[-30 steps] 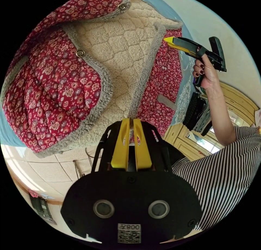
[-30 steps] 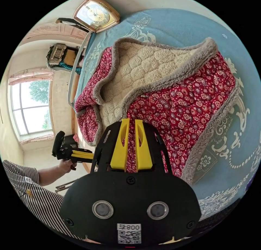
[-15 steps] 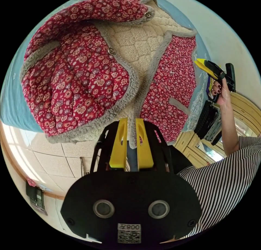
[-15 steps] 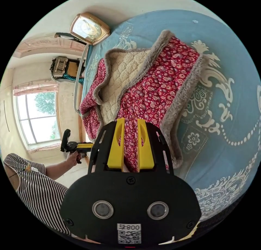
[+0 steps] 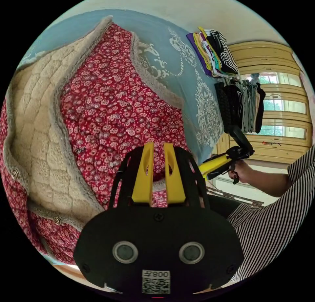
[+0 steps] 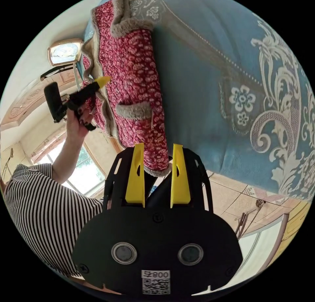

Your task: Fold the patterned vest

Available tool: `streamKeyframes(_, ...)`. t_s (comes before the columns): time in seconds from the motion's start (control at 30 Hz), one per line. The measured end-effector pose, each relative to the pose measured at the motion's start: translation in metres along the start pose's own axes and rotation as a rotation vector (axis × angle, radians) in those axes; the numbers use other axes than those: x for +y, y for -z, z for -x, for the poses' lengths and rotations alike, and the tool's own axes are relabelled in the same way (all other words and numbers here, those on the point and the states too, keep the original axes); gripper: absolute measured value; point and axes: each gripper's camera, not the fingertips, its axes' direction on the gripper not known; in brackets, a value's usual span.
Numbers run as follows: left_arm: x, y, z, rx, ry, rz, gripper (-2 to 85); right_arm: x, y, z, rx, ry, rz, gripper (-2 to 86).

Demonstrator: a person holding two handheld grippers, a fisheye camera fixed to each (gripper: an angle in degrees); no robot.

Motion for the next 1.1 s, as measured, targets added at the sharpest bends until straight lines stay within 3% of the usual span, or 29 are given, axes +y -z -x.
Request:
streamKeyframes(0.13,-0.027,-0.031,-0.001,-0.06,-0.055,0.117,3.6,-0.002,-0.014,-0.015,-0.12,-0.002,-0.032,9.5)
streamKeyframes(0.27,-0.026,-0.033,0.002,0.018,-0.007,0.089,2.5,-0.012,-0.009,-0.018,-0.155,0.011,-0.004,6.1)
streamKeyframes(0.53,-0.038,-0.042,-0.027,-0.057,-0.024,0.084,1.5,0.001,0.056,-0.01,-0.164,0.091,-0.03,4.4)
streamKeyframes(0.7,-0.028,-0.042,-0.014,0.083,0.046,0.074,1.5,-0.015,0.029,-0.036,-0.204,-0.026,0.015,6.5)
streamKeyframes(0.77,-0.017,-0.028,-0.014,0.055,0.058,0.022,1.5,-0.015,0.031,-0.04,-0.268,-0.049,-0.01,6.8)
streamKeyframes(0.97,0.06,0.024,-0.004,-0.087,0.246,-0.066,3.8,-0.001,0.082,-0.026,-0.067,-0.079,-0.118,5.4)
streamKeyframes(1.1,0.13,0.049,0.008,-0.259,0.468,-0.038,8.5,-0.034,0.113,0.034,0.065,0.104,-0.195,6.6)
